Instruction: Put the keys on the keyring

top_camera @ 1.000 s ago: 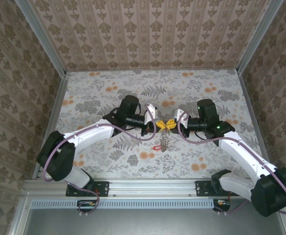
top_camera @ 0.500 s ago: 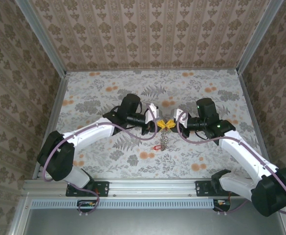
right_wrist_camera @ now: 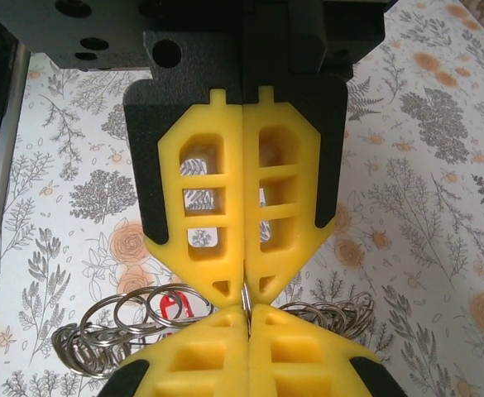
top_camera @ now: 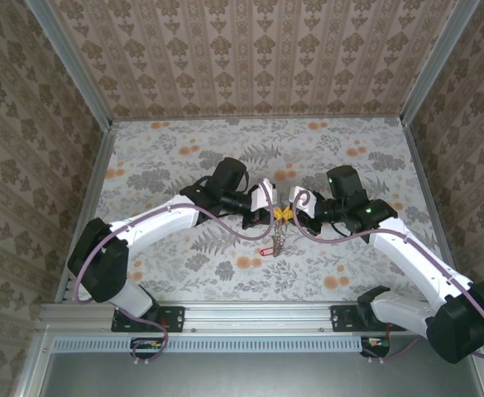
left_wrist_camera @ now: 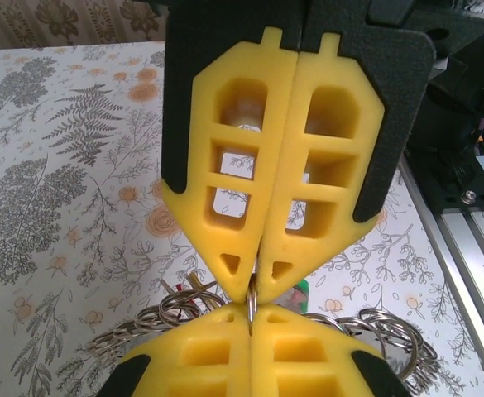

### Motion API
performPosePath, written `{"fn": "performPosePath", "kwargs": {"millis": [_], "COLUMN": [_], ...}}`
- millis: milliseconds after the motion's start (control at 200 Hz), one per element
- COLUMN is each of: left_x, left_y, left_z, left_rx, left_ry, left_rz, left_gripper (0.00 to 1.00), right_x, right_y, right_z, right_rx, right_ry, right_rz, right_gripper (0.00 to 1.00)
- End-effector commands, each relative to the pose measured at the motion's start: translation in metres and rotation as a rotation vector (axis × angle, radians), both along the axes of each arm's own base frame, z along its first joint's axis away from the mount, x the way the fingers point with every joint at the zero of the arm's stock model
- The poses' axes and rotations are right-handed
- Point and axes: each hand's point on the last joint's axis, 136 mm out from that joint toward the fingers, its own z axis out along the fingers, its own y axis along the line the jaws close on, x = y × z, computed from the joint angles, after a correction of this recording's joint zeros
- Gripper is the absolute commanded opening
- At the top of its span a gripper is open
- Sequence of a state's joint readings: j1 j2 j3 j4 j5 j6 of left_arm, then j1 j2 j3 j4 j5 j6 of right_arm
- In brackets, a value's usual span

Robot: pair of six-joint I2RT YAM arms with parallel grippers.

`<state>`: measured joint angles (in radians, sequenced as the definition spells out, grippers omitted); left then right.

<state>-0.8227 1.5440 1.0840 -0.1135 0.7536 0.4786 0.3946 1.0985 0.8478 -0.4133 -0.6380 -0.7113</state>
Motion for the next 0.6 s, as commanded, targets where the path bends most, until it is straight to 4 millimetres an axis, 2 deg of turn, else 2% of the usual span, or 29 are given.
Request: {"fn": "performPosePath", "kwargs": {"millis": [0,140,250,520,595], "left_x": [-0.002,-0.004,-0.006,-0.012,-0.012], "left_y": [-0.002,0.002,0.004,0.007,0.008], "left_z": [0.016,0.031,0.039,0.043,0.043], "left_rx": [-0.09,-0.183,-0.222,-0.254,-0.253], "left_ry": [-0.005,0.014,0.026,0.054,0.059], "left_rz": [-0.007,-0.025,-0.05,-0.093,-0.095], "left_gripper": [0.0,0.0,0.0,0.0,0.0], "right_x": [0.004,0.002,0.002,0.006,0.006], "right_y": [0.003,0.003,0.004,0.004,0.005], "right_z": [0.013,0.008,0.007,0.009,0.01], "right_rx": [0.054,0.105,0.135,0.16,0.165], "right_ry": [-0.07,-0.033,-0.021,-0.023,-0.024], "right_rz": [0.008,0.02,0.028,0.02,0.024], "right_gripper": [0.08,0.14,0.14,0.15,0.11]}}
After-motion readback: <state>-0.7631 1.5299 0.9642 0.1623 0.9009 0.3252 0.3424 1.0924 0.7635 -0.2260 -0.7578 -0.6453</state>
